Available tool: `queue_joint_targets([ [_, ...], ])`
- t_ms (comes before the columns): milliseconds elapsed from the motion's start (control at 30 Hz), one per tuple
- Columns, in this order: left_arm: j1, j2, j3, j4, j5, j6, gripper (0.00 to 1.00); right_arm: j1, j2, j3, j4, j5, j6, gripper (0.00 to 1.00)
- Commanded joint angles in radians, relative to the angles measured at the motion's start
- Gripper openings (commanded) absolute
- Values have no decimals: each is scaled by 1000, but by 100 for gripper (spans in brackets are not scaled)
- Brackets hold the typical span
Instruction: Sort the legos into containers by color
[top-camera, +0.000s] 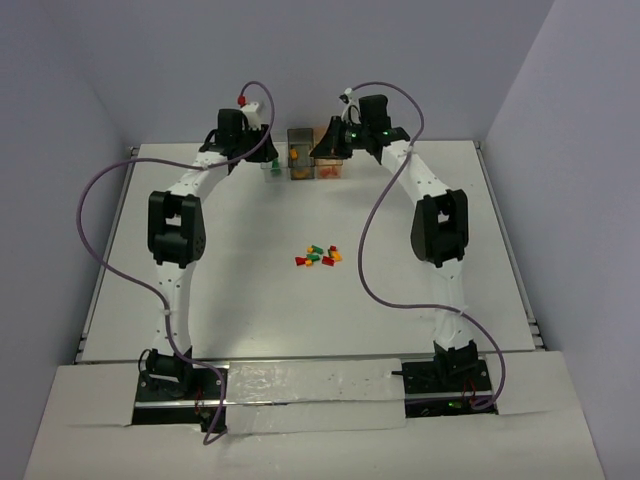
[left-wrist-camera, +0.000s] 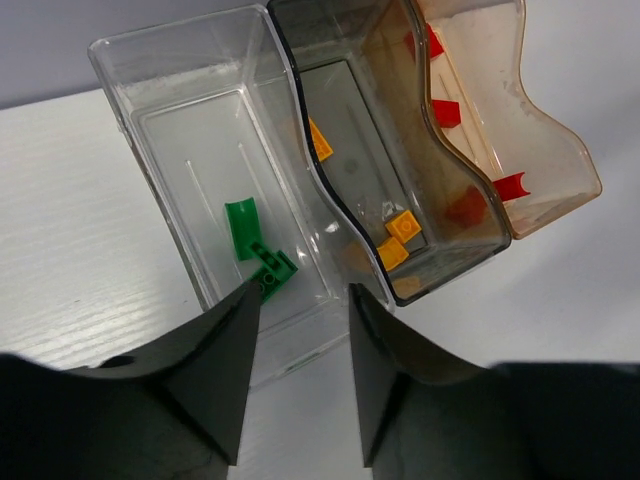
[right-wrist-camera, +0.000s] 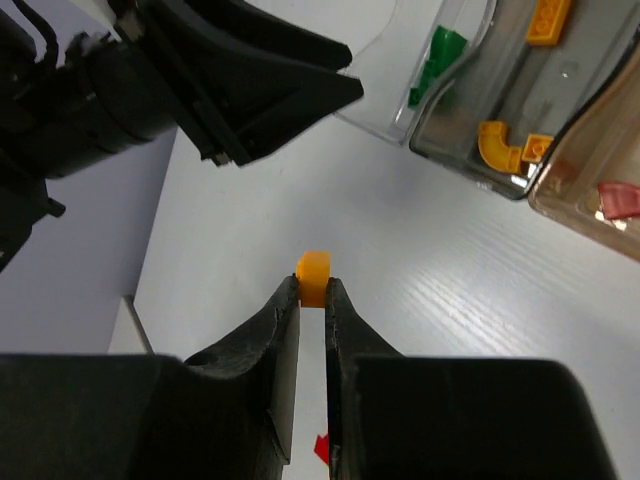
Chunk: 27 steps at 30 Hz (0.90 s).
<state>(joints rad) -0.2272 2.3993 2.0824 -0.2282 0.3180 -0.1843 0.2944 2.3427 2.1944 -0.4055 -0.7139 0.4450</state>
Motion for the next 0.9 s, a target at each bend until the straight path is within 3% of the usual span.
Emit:
queue_joint_targets([
  [0, 3, -6, 48, 14, -4, -7, 55, 22, 62, 75, 162, -20, 103, 0],
  [67, 5, -9, 68, -3, -4, -8, 66, 26, 84, 79, 212, -18, 131, 0],
  [133, 8, -14, 104, -31, 1, -6, 71, 28, 109, 76, 272, -12, 206, 1],
  [400, 25, -174, 79, -50, 47, -20, 73, 26, 170, 44, 476, 39, 393, 1],
  [667, 59, -445, -173, -56, 83, -37, 77, 29, 213, 55, 459, 208, 443, 2],
  [867, 76, -559, -313, -49, 109, -63, 82, 40, 238, 79, 438, 249, 423, 12],
])
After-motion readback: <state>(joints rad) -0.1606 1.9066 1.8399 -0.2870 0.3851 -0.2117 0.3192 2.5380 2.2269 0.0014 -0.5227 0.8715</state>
